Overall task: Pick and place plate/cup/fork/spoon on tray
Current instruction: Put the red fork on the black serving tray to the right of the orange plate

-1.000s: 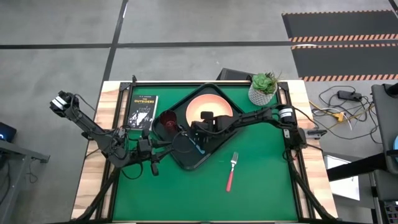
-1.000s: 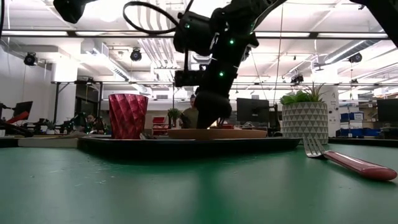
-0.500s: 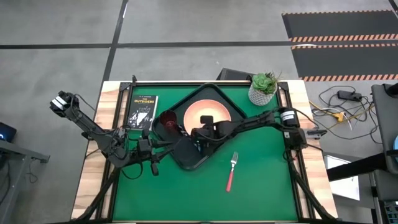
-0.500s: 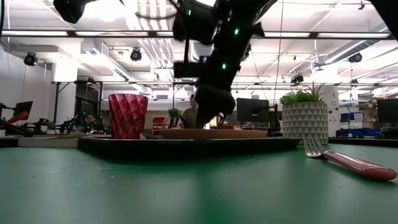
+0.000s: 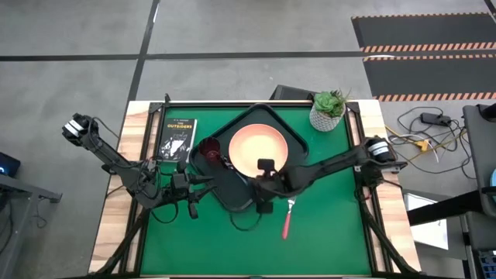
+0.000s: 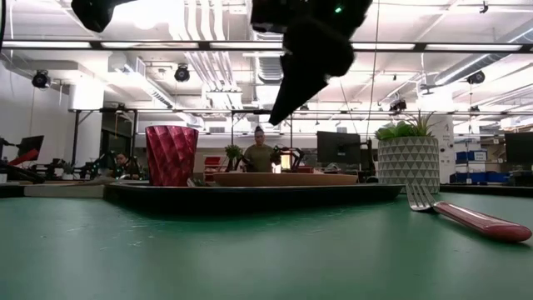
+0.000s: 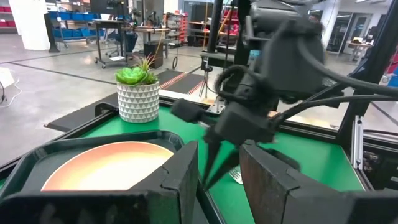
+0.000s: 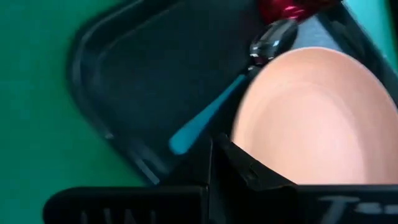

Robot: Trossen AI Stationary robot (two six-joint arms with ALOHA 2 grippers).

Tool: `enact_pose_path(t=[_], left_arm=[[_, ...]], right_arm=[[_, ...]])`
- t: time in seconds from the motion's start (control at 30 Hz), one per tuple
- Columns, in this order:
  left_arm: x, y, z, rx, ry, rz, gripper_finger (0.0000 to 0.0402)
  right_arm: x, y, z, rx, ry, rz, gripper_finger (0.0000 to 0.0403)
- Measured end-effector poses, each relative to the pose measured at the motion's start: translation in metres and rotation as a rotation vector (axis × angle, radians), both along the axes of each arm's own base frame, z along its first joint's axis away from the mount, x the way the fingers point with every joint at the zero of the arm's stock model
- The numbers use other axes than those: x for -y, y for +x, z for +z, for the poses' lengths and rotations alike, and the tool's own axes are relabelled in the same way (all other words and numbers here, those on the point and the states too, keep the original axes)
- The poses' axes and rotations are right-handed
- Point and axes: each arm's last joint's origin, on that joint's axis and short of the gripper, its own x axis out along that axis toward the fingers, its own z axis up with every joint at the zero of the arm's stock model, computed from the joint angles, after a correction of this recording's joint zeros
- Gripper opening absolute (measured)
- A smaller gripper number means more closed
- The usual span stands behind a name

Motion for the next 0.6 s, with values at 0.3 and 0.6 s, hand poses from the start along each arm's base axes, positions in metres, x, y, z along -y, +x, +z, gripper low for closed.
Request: enact_pose_path(t=[0.3, 0.6], left_arm=[[0.000, 0.000, 0.000, 0.001, -0.001, 0.000, 0.0099], [0.000, 0.000, 0.001, 0.003, -0.003, 0.000, 0.0099]], right_arm=[[-0.036, -0.019, -0.003, -0.039, 0.045, 0.013, 0.0009], [-0.045, -0.025, -0.005, -0.061, 0.051, 0.011, 0.0009]])
